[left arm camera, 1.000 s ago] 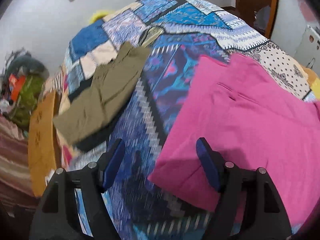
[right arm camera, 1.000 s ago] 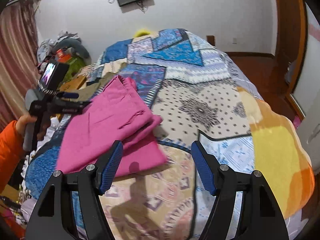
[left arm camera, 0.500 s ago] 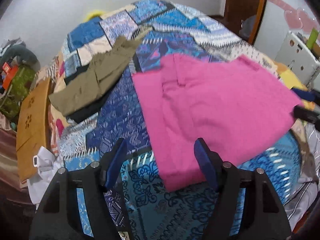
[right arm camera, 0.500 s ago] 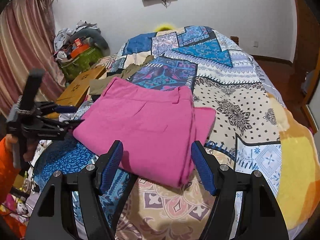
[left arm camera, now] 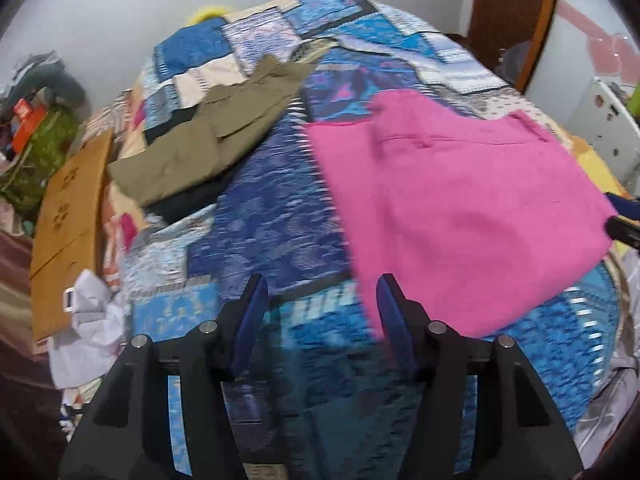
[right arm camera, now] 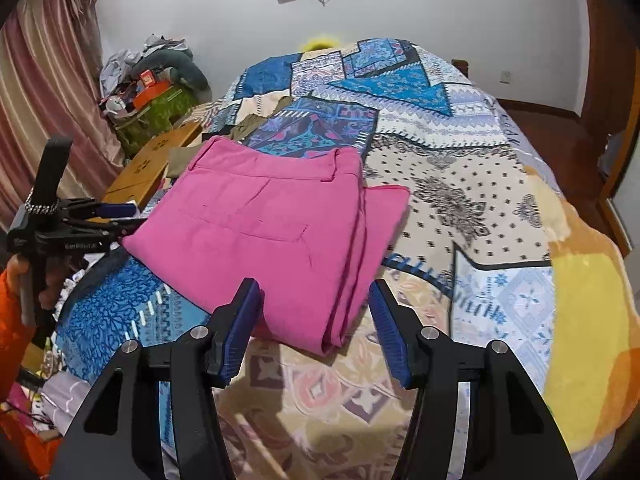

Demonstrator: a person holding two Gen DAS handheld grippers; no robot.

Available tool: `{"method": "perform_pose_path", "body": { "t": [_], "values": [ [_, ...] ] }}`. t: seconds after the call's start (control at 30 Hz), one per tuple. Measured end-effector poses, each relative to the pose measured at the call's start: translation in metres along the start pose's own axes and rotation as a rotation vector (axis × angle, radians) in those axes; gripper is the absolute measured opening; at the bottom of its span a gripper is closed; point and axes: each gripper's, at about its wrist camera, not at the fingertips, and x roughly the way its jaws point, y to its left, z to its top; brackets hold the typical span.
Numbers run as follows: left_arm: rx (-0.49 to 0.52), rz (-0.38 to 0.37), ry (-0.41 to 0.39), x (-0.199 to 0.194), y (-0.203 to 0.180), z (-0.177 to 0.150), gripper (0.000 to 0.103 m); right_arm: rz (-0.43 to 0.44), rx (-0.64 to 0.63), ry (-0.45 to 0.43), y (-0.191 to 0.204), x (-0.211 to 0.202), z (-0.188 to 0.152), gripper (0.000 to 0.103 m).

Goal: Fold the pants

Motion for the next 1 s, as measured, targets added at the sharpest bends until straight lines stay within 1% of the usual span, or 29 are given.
{"method": "perform_pose_path", "body": {
  "t": [0.07,0.17,0.27,0.37,0.43,0.53,0.67,0.7,0.73,0.77,0.8,0.83,0.87,0.93,1.0],
  "values": [
    [-0.017,0.01,-0.009,-0.004,0.009,0.001,0.058,-0.019,-0.001,-0.002,-0.002,-0.003,0.002,0.053],
    [-0.043,-0.005,-0.052,-0.015,0.016,0.011,0.058,-0.021,0.031,-0.013,-0.009,-0.008,0.007,0.053],
    [-0.042,-0.034,-0.102,-0.024,0.013,0.028,0.058,-0.007,0.051,-0.036,-0.014,-0.009,0.017,0.053],
    [-0.022,-0.076,-0.136,-0.028,0.001,0.049,0.058,-0.016,0.041,-0.056,-0.017,-0.002,0.031,0.053],
    [-0.01,-0.105,-0.146,-0.025,-0.009,0.062,0.058,-0.012,0.04,-0.07,-0.018,0.003,0.039,0.053],
    [0.014,-0.143,-0.152,-0.015,-0.022,0.078,0.058,0.023,0.061,-0.075,-0.024,0.015,0.051,0.053],
    [0.031,-0.174,-0.118,0.007,-0.036,0.093,0.057,0.042,0.068,-0.044,-0.031,0.039,0.062,0.053],
    [0.034,-0.176,-0.108,0.012,-0.039,0.094,0.054,0.047,0.068,-0.03,-0.033,0.045,0.063,0.049],
    [0.037,-0.17,-0.099,0.017,-0.041,0.096,0.043,0.055,0.063,-0.012,-0.034,0.053,0.065,0.044],
    [0.038,-0.164,-0.088,0.022,-0.042,0.096,0.034,0.064,0.058,0.0,-0.035,0.056,0.066,0.034],
    [0.034,-0.169,-0.071,0.029,-0.042,0.097,0.03,0.074,0.056,0.017,-0.036,0.061,0.067,0.027],
    [0.032,-0.175,-0.062,0.033,-0.042,0.096,0.028,0.088,0.058,0.037,-0.037,0.066,0.067,0.025],
    [0.029,-0.171,-0.056,0.037,-0.041,0.095,0.028,0.098,0.055,0.049,-0.037,0.07,0.067,0.023],
    [0.022,-0.158,-0.053,0.043,-0.039,0.094,0.028,0.085,0.02,0.05,-0.035,0.073,0.066,0.022],
    [0.014,-0.129,-0.05,0.048,-0.036,0.092,0.028,0.06,-0.032,0.049,-0.03,0.073,0.063,0.021]
  ]
}}
